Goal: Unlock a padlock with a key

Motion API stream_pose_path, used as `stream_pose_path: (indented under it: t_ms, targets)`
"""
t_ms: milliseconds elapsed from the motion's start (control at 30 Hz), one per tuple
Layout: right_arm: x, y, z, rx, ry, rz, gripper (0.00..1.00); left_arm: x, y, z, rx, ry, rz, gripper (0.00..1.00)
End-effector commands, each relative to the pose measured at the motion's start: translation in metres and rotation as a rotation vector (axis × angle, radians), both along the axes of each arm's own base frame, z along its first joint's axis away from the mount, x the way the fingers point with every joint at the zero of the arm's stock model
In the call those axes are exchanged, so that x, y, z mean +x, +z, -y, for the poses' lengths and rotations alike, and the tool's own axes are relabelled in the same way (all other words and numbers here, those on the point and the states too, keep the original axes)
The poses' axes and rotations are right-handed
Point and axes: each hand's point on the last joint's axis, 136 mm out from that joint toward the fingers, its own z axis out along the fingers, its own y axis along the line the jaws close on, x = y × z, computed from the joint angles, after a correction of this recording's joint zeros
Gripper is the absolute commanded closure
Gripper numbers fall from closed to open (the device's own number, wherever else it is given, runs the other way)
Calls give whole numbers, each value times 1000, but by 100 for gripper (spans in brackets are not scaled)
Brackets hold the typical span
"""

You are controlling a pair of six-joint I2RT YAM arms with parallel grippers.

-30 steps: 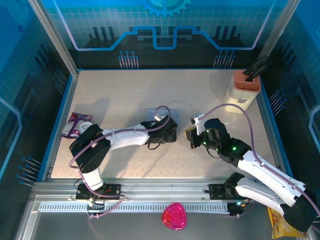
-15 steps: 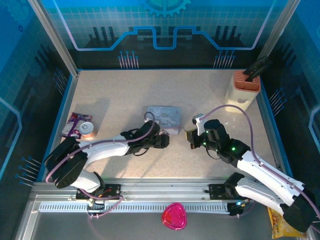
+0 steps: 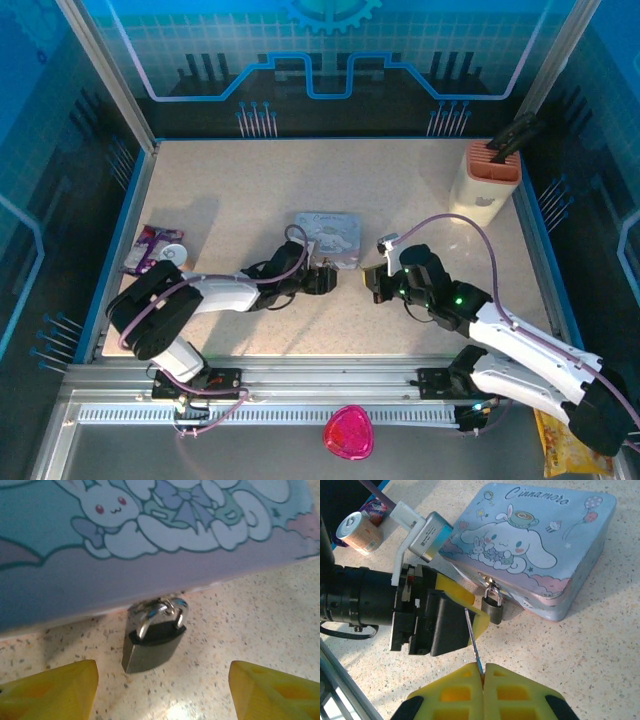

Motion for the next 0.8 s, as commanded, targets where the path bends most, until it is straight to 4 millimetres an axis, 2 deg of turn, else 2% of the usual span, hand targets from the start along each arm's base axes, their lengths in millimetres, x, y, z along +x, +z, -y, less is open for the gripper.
stream_pose_path:
  t_ms: [0, 200, 400, 767]
  targets:
    - [-2, 2, 1, 24, -16, 6, 100, 20, 7, 8, -11, 14, 58, 30]
    - [-5, 5, 3, 27, -18, 12, 100, 30, -7, 11, -10, 44, 49, 35]
    - [-7, 1, 4, 33, -24, 6, 100, 33, -16, 18, -25, 47, 20, 45]
    - [-10, -10, 4, 57, -42, -37, 100, 29, -10, 18, -70, 55, 16, 67]
